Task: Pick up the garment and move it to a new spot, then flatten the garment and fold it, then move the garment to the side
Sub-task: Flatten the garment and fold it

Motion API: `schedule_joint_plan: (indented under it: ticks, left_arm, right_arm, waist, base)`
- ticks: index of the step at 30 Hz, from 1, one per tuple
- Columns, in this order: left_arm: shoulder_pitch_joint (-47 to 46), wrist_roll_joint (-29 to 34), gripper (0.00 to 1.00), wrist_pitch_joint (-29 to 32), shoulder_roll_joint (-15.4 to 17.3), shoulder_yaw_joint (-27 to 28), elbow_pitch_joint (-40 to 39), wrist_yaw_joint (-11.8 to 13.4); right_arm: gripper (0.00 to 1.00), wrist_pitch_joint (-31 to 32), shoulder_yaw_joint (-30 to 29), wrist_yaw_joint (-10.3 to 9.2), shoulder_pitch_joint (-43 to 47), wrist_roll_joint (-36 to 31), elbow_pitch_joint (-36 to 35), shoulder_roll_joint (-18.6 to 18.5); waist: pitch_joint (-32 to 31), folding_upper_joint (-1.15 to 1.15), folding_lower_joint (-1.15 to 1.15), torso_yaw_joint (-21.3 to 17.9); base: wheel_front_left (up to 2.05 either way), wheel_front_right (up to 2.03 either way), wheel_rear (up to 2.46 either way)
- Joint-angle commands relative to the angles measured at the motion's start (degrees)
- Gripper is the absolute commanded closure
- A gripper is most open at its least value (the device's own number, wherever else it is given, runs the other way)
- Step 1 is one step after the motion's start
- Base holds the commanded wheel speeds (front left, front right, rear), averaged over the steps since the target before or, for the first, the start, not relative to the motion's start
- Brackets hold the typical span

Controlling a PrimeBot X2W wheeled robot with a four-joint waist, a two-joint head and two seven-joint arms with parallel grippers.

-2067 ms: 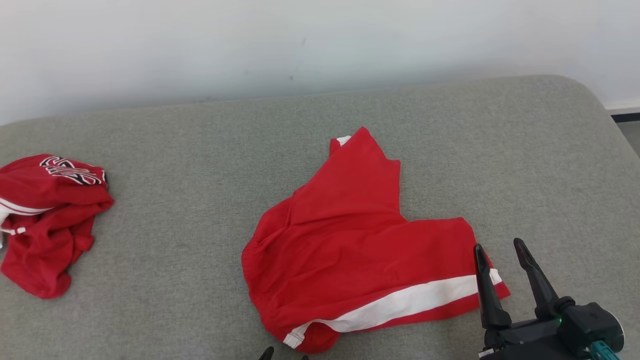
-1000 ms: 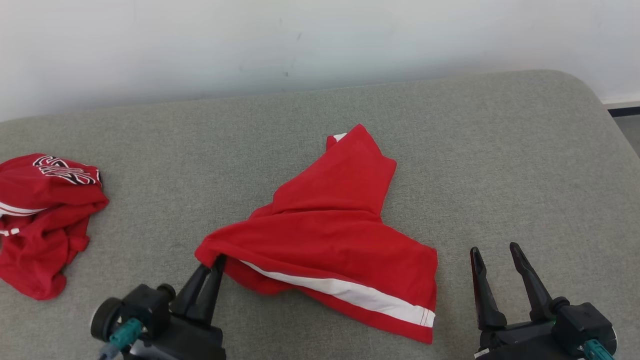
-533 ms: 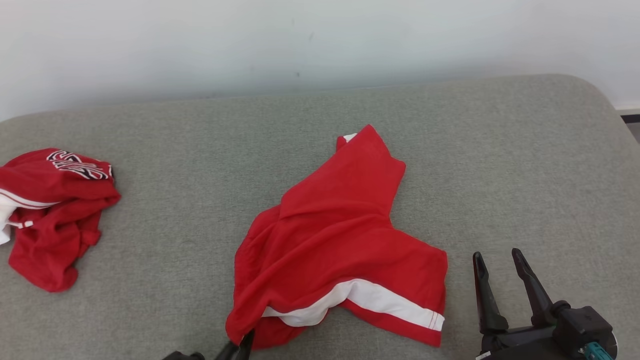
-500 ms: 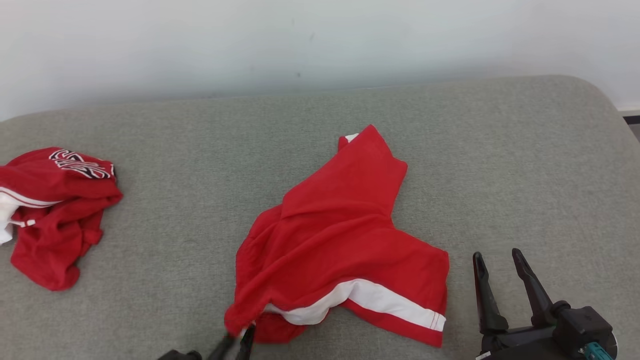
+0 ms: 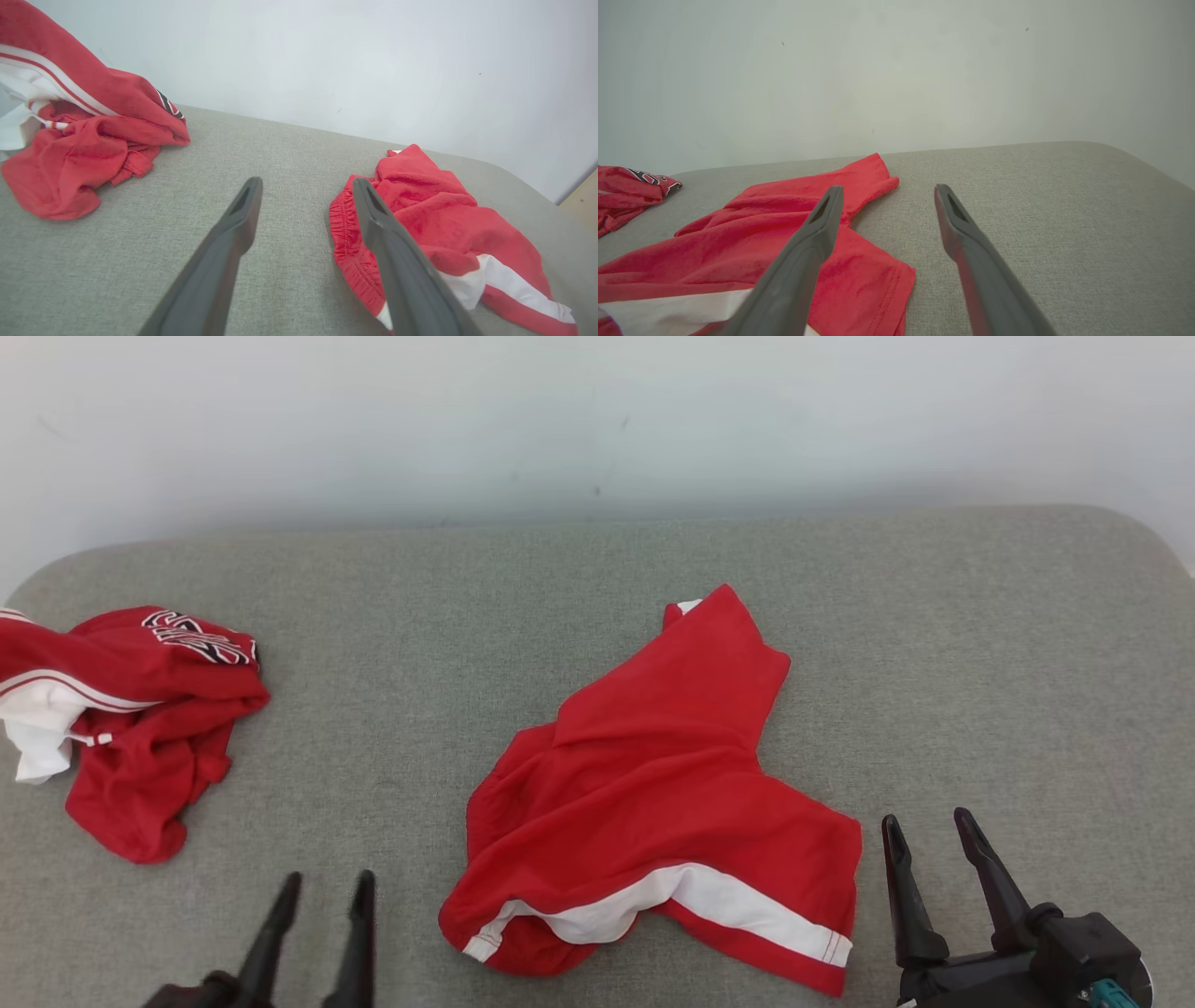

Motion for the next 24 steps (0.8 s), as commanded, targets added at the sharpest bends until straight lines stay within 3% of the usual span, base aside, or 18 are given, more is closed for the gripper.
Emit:
schedule_joint_plan:
  ticks: [1,10,24]
  left_arm:
    - [0.78,1.04,0.0,-0.04,-0.49,2.21,-0.79,0.13]
    - [0.21,3.72,0.0,-0.04,-2.5,8.74,-0.21,0.28]
    - [-0.07,7.12,0.0,-0.04,-3.14,10.72,2.05,0.17]
  right_arm:
    - [0.0,-0.01,0.26,-0.13,0.27,0.03,0.01,-0.45]
    - [0.0,-0.01,1.14,-0.13,1.4,-1.95,0.95,-0.72]
    - [0.0,-0.01,1.3,-0.13,2.46,-2.92,1.9,-0.89]
  waist:
    - [-0.56,0.0,0.0,-0.39]
    - [-2.93,0.0,0.0,-2.47]
    - [-4.02,0.0,0.0,-2.94]
  base:
    - [0.0,0.0,0.0]
    - [0.0,0.0,0.0]
    - [0.0,0.0,0.0]
